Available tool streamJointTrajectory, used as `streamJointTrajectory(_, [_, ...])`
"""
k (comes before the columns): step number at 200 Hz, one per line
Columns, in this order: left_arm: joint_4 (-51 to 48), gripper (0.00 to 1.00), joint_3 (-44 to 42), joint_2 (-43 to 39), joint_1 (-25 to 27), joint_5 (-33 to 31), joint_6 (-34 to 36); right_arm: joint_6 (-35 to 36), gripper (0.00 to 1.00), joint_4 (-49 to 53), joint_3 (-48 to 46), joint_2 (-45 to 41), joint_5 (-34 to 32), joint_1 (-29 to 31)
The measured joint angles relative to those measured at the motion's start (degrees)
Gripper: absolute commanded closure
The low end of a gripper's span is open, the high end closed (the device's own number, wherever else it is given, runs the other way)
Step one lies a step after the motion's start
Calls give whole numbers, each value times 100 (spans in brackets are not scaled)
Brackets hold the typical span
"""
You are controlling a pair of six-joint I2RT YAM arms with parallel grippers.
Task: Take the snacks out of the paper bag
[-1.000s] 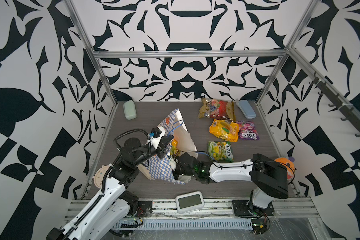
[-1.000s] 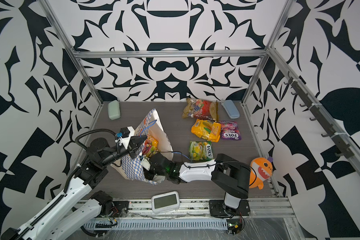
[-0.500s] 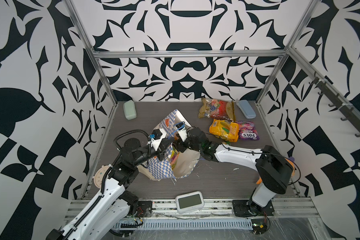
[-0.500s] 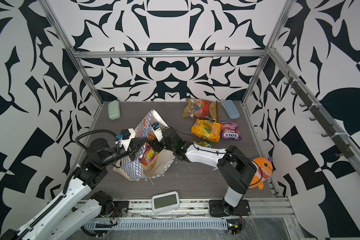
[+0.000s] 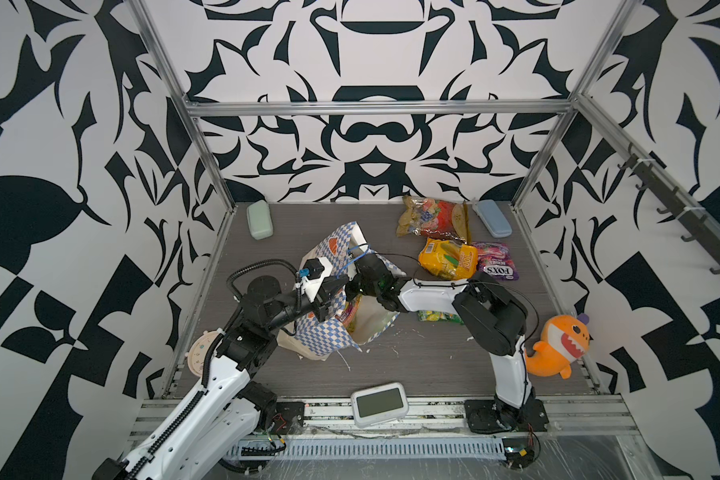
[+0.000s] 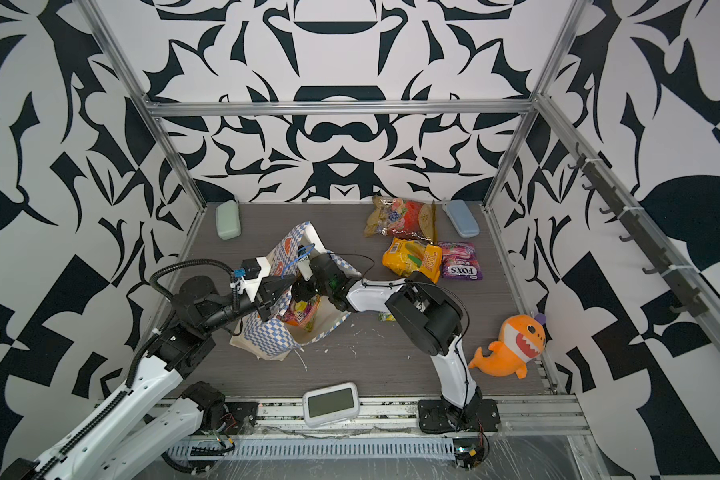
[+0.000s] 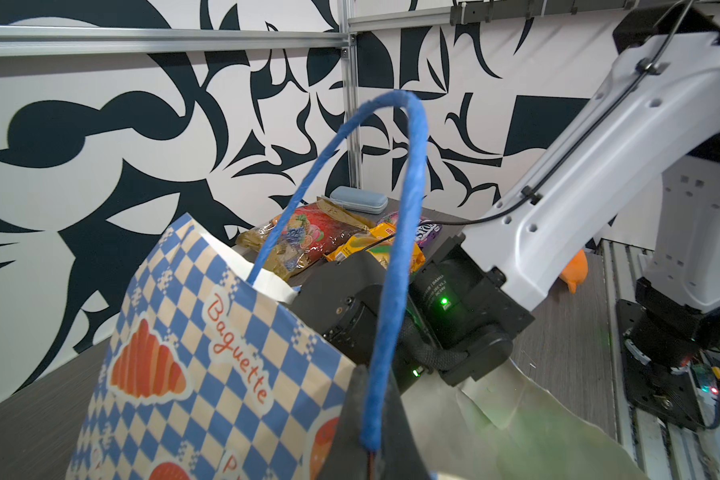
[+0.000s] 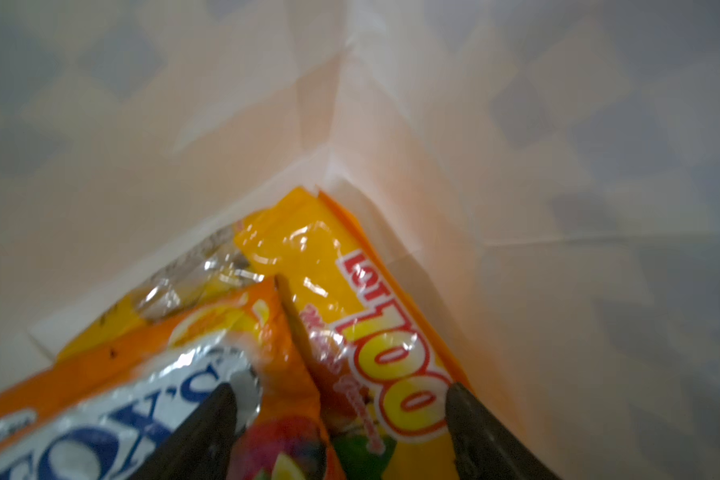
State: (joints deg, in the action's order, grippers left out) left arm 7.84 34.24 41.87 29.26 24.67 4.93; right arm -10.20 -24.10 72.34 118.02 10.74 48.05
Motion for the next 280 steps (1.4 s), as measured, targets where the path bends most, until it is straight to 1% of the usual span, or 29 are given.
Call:
streamJointTrajectory(10, [-4,100,-2,-4,0,-26,-2,-42,30,2,177,136,105,-26])
streamJointTrajectory(28, [0,100,-22,-37,0,-66,-4,-70,53,-11,345,328,267,-46])
streamJointTrajectory(40, [11,100,-48,-70,0,-87,-7,-144,59,-42,400,433,345,-52])
streamJointTrajectory(72, [68,100,-107,-140,0,-142,-15,-262,80,-155,511,584,608,-83])
streamJointTrajectory(89, [109,100,-149,-190,0,-188,-17,-289,100,-168,514,595,752,-79])
streamJointTrajectory(94, [125,100,-168,-212,0,-201,-17,-275,100,-162,503,590,778,-72])
streamJointTrajectory(96, [129,100,-177,-219,0,-210,-15,-376,100,-160,494,592,796,-72])
streamJointTrajectory(117, [197,100,-243,-306,2,-297,-24,-341,100,-181,345,503,824,-59])
streamJointTrajectory(139, [269,100,-297,-380,2,-417,-37,-334,100,17,157,245,890,-59])
streamJointTrajectory(168, [319,100,-363,-407,7,-546,-39,-337,100,267,-105,-297,1093,-59])
streamJointTrajectory(219, [302,100,-363,-249,2,-535,-37,-660,100,63,-769,-1357,1513,-136])
streamJointTrajectory(254, [302,100,-363,-157,2,-503,-37,-789,100,70,-1156,-1928,1530,-262])
streamJointTrajectory(280, [297,100,-334,2,2,-363,-39,-789,100,153,-1368,-2332,1499,-337])
